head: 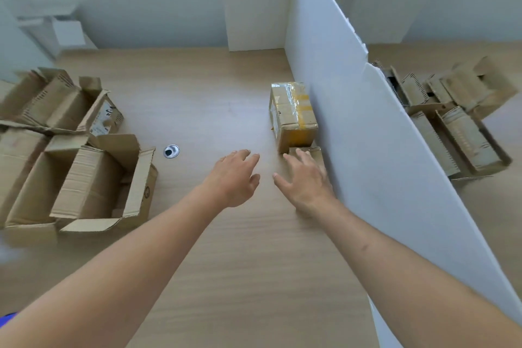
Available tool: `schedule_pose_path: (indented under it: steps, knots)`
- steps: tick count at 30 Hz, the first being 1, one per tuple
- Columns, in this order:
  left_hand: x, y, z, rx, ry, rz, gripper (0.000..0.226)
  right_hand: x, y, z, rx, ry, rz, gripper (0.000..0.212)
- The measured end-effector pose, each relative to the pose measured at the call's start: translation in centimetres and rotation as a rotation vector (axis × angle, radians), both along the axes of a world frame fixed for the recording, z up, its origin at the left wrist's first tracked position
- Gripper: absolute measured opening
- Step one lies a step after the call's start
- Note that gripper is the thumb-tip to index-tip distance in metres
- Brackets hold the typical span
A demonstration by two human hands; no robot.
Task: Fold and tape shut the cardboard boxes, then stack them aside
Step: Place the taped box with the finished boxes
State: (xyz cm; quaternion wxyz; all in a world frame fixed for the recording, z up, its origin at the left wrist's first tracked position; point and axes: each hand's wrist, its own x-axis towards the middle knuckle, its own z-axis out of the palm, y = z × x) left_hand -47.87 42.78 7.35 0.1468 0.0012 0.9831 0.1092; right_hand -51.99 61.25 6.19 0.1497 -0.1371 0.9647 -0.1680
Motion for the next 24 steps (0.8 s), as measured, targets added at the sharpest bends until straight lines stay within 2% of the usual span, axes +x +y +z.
schedule_pose_path:
  steps: [13, 24]
  knots:
    - [10.2, -7.1, 11.0, -0.107, 0.226, -0.006, 0.052, 9.2, -5.9, 13.4, 0.068, 0.219, 0.202, 0.065]
    - [20.7, -10.0, 16.3, -0.171, 0.319, 0.231, 0.055, 15.0, -10.3, 18.5, -0.01, 0.327, 0.447, 0.06]
